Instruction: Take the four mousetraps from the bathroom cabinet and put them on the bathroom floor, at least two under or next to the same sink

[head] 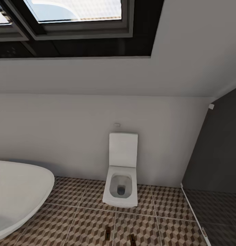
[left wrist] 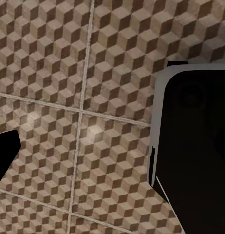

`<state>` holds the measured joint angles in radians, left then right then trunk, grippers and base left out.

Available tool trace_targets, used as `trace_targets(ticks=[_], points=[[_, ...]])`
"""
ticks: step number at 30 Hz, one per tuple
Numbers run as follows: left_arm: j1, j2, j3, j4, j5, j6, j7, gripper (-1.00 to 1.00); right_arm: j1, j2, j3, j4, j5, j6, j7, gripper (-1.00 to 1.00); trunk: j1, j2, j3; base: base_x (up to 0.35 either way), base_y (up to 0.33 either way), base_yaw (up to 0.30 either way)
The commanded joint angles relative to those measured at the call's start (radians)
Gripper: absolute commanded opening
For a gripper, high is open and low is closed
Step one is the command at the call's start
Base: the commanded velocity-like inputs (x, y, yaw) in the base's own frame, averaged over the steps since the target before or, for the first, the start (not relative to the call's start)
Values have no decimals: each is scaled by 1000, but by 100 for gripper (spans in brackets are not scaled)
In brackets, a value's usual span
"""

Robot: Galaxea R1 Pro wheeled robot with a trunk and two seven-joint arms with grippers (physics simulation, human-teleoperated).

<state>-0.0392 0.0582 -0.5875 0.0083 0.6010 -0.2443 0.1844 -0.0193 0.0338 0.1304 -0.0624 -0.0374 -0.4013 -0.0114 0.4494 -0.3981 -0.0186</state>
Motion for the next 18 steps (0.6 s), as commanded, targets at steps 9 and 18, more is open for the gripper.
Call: trace_targets(ticks=[9, 18], points=[[-1, 0, -8, 1, 5, -3, 3, 100, -1, 0, 6, 1, -4, -3, -1, 100, 1, -2, -2, 0, 0, 0], [-1, 0, -8, 1, 5, -3, 3, 100, -1, 0, 6, 1, -4, -3, -1, 100, 1, -2, -2, 0, 0, 0]])
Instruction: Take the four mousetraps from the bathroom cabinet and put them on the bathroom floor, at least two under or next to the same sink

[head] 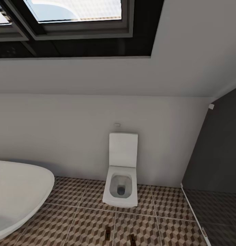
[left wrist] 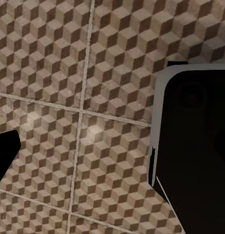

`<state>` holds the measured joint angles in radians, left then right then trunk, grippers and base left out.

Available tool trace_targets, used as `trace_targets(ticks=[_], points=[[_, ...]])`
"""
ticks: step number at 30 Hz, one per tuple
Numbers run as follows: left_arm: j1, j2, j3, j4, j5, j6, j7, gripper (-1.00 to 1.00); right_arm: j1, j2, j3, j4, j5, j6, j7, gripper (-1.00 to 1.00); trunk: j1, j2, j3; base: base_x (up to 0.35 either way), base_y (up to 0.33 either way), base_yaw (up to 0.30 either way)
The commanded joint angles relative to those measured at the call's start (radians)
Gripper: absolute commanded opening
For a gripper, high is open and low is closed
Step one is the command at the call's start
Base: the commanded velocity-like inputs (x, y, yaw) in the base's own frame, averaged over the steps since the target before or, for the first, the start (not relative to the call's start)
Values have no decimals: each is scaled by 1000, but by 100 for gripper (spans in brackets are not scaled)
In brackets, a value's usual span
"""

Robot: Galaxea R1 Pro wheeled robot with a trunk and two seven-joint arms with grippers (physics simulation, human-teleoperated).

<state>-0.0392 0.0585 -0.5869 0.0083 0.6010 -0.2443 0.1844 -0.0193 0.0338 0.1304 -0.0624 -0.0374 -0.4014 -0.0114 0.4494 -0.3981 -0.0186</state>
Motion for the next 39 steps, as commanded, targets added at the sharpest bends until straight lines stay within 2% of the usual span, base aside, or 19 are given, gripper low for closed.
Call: trace_targets(ticks=[1, 39], points=[[-1, 0, -9, 1, 5, -3, 3, 100, -1, 0, 6, 1, -4, -3, -1, 100, 1, -2, -2, 0, 0, 0], [-1, 0, -10, 1, 5, -3, 3, 100, -1, 0, 6, 1, -4, -3, -2, 100, 1, -2, -2, 0, 0, 0]])
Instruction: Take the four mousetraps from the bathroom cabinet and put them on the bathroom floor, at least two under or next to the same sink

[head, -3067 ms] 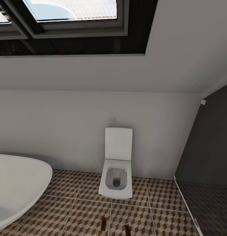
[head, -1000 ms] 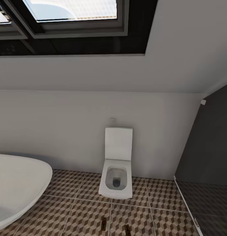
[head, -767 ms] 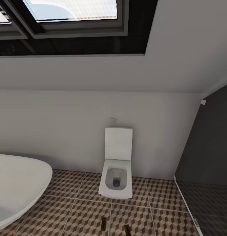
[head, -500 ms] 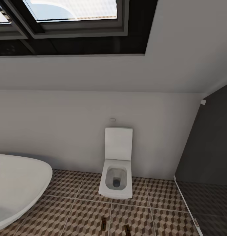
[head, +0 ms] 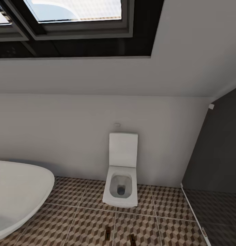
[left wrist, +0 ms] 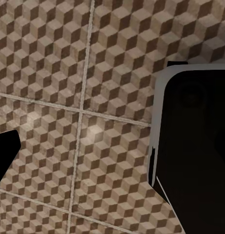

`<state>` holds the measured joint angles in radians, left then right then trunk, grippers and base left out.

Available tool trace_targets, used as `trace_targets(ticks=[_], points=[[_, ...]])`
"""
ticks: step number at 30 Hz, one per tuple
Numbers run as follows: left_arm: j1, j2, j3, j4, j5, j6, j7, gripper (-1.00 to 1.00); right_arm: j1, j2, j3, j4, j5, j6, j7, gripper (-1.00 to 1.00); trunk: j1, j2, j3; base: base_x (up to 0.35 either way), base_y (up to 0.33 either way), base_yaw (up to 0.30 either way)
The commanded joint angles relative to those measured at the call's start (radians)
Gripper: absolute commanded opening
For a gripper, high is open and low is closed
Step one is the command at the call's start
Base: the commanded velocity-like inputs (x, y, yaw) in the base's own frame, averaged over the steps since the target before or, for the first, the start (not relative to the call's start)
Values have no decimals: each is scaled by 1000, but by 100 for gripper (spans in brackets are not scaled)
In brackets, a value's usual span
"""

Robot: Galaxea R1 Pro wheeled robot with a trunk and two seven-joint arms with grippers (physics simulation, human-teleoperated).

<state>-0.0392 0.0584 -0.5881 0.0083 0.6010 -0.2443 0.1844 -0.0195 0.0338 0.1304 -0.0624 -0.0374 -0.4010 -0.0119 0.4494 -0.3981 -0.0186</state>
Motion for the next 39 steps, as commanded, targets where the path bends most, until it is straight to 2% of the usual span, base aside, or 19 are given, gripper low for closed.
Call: trace_targets(ticks=[1, 39], points=[[-1, 0, -8, 1, 5, -3, 3, 100, -1, 0, 6, 1, -4, -3, -1, 100, 1, -2, -2, 0, 0, 0], [-1, 0, -7, 1, 5, -3, 3, 100, -1, 0, 6, 1, -4, -4, -1, 100, 1, -2, -2, 0, 0, 0]])
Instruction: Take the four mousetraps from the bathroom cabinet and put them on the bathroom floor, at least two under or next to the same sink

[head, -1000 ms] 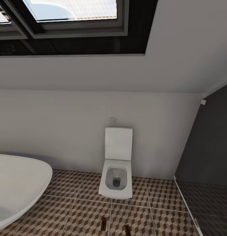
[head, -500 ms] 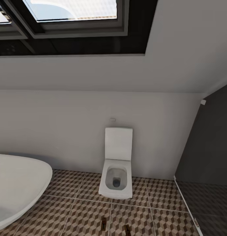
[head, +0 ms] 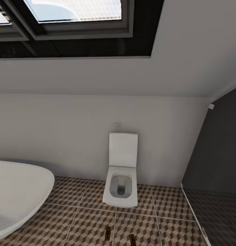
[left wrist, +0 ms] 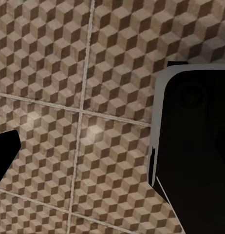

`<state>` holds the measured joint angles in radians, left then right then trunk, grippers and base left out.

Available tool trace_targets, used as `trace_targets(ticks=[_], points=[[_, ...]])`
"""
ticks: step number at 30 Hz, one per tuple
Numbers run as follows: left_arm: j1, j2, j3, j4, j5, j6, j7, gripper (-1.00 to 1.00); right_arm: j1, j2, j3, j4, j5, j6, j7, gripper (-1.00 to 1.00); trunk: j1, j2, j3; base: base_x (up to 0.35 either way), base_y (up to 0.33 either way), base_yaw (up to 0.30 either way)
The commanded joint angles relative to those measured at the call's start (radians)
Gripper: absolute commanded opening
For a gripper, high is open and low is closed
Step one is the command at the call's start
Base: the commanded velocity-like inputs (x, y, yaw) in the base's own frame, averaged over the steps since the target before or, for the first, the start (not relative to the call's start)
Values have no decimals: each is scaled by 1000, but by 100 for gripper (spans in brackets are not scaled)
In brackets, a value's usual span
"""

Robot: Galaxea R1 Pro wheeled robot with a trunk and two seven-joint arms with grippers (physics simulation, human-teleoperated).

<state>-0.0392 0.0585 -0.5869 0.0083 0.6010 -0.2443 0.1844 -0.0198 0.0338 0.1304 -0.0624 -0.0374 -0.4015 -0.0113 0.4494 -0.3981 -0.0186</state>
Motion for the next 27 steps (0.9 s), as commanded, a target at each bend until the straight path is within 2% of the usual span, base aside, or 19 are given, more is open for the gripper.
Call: trace_targets(ticks=[1, 27], points=[[-1, 0, -9, 1, 5, -3, 3, 100, -1, 0, 6, 1, -4, -3, -1, 100, 1, -2, -2, 0, 0, 0], [-1, 0, -9, 1, 5, -3, 3, 100, 0, 0, 6, 1, -4, -3, -1, 100, 1, -2, -2, 0, 0, 0]])
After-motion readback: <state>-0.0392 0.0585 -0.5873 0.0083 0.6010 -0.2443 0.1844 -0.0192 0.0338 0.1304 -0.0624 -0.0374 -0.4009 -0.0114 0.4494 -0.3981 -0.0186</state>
